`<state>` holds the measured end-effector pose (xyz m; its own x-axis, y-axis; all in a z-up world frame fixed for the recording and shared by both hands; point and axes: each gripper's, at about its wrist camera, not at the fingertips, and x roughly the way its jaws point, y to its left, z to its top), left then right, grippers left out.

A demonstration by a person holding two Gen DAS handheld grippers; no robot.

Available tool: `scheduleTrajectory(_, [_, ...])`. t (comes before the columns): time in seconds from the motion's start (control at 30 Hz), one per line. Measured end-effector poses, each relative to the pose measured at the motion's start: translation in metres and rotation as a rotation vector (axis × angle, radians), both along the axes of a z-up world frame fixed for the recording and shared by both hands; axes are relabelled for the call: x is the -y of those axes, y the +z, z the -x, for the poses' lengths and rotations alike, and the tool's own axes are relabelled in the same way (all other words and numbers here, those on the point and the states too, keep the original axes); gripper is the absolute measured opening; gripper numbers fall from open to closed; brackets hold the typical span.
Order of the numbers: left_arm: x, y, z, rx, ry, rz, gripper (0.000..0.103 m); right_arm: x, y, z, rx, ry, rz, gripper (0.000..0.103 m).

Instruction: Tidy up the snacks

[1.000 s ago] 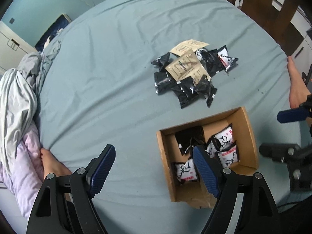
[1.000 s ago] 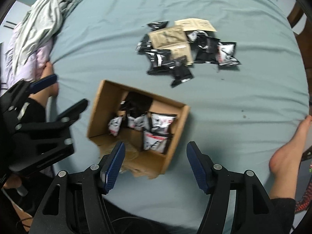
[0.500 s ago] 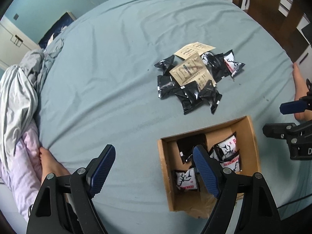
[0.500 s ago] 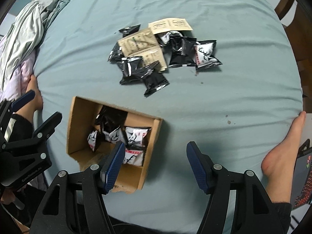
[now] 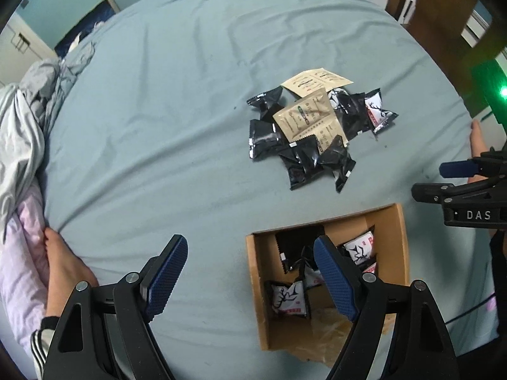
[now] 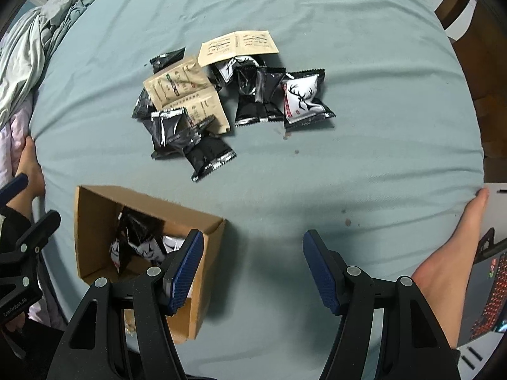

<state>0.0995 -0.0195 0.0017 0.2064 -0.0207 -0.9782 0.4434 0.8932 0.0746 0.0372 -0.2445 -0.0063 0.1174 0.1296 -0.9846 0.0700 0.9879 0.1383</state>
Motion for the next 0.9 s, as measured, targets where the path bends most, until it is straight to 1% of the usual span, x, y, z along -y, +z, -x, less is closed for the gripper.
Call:
scheduleTrajectory(0.13, [-0.008,-0.006,-0.008,-0.051,0.041,0.018,0.083,-0.003,-0.007,-0.008,0.006,0.000,0.008,0.064])
scheduleTrajectory(0.27, [-0.013,-0.012,-0.012,-0.077,0.067,0.019,0.083,-0.016,-0.018,-0.016,0.035,0.037,0.068,0.064])
scheduleTrajectory(0.47, [-0.019,-0.022,-0.017,-0.108,0.072,0.020,0.083,-0.032,-0.028,-0.026,0.081,0.073,0.049,0.064])
scheduleTrajectory(0.63, [-0.022,-0.030,-0.025,-0.141,0.087,0.029,0.083,-0.040,-0.045,-0.042,0.075,0.111,0.071,0.064])
scheduleTrajectory(0.9, [-0.022,-0.040,-0.034,-0.180,0.112,0.042,0.083,-0.046,-0.081,-0.070,0.042,0.126,0.025,0.064])
